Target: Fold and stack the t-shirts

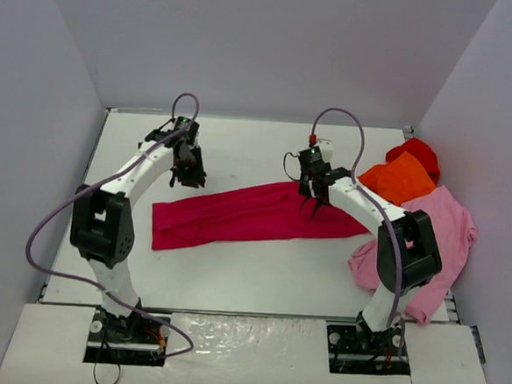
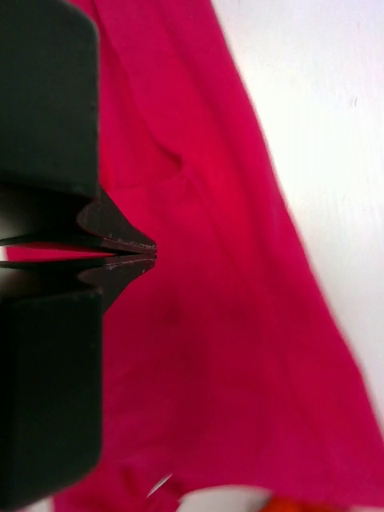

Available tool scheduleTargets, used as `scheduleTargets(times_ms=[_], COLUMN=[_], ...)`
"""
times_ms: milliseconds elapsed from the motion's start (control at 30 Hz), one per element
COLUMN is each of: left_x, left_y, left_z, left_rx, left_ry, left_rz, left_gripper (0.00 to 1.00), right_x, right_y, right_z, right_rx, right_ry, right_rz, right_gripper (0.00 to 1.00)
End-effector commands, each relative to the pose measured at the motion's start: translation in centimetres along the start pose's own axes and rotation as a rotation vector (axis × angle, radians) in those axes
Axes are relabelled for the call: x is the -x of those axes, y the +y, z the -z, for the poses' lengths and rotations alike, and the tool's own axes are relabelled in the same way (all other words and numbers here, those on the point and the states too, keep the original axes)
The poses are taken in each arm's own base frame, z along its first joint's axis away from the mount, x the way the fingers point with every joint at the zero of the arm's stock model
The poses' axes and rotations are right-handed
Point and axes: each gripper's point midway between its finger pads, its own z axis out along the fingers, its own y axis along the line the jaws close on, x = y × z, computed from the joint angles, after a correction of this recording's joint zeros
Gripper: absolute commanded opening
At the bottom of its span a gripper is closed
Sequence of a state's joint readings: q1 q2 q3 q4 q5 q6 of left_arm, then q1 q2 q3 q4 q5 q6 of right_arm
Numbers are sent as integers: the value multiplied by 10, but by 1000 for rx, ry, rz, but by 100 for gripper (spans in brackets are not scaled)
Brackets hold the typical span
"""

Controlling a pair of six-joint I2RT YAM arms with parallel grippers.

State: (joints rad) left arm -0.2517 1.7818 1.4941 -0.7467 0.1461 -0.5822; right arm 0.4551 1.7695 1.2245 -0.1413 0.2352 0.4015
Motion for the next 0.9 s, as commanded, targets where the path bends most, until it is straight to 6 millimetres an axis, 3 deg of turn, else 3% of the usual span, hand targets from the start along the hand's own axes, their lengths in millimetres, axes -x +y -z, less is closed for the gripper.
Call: scheduleTargets(times_ms=[0,33,167,367,500,600,733,867], left_x=[-18,-17,-43,-55,-65,-74,-91,-104], left_y=[-31,-32,-58,-60,-43,-26,-2,8], left_z=[-26,-32,-64,-82,-86,-85,-76,-62], left_rx=[-44,-45,-113,-84,-25,39,110,111], left_ry=[108,109,205,232,239,241,245,215], left_rz=[-82,-75,-88,-108,-112,-108,-89,-51], left_gripper=[14,13,6,2,0,0,0,0], right_x=[-15,-12,-41,-53,-55,-55,-53,-35], right_y=[-49,-51,-70,-84,-91,-87,-71,-45], right_z=[28,31,30,16,-7,-35,-71,-99], right_rx=[-155,-157,-201,-262,-292,-262,-172,-96], right_ry=[-6,-17,46,84,105,128,173,172], right_rz=[-106,-118,-118,-91,-79,-80,-77,-83], right_gripper=[0,0,0,0,0,0,0,0])
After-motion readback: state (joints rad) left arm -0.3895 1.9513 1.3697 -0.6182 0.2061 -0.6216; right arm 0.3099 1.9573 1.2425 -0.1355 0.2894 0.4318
